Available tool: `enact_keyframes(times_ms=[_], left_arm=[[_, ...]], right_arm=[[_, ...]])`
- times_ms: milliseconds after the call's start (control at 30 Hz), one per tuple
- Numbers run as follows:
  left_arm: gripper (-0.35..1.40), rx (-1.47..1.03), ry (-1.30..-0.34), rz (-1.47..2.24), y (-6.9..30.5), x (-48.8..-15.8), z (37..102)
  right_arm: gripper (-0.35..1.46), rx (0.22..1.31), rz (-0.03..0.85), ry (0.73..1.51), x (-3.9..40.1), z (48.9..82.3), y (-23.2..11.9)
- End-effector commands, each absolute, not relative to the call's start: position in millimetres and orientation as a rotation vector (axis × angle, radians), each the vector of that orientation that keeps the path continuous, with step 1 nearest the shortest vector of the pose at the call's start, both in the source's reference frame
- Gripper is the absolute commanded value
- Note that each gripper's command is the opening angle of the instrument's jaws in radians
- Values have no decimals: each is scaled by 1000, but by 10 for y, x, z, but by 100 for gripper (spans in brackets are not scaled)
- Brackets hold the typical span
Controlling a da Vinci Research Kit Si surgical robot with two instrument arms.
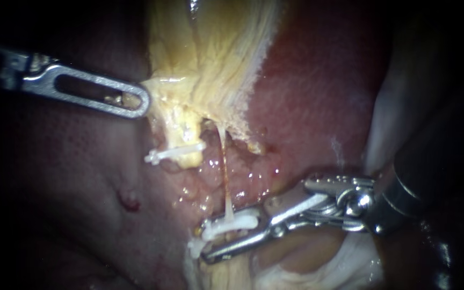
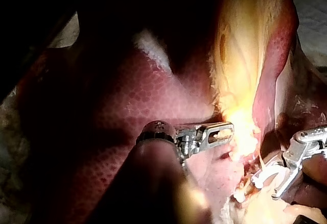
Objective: Going back first clip right tube
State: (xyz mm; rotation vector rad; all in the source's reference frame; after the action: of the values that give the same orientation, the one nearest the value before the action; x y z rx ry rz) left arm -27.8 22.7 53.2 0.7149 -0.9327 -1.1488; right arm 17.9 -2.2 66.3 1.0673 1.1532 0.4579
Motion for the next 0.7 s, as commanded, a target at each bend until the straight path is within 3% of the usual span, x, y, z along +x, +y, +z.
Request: enact_keyframes(times_ms=[33, 367, 700], left_arm=[[-35, 717, -933, -1147, 227, -278, 533], [-35, 719, -933, -1145, 226, -279, 533], [-35, 718, -933, -1145, 226, -279, 534]], right_arm=[[47, 1054, 448, 1161, 180, 663, -22], [50, 812, 345, 1260, 184, 686, -11], [50, 694, 289, 1296, 161, 688, 4]])
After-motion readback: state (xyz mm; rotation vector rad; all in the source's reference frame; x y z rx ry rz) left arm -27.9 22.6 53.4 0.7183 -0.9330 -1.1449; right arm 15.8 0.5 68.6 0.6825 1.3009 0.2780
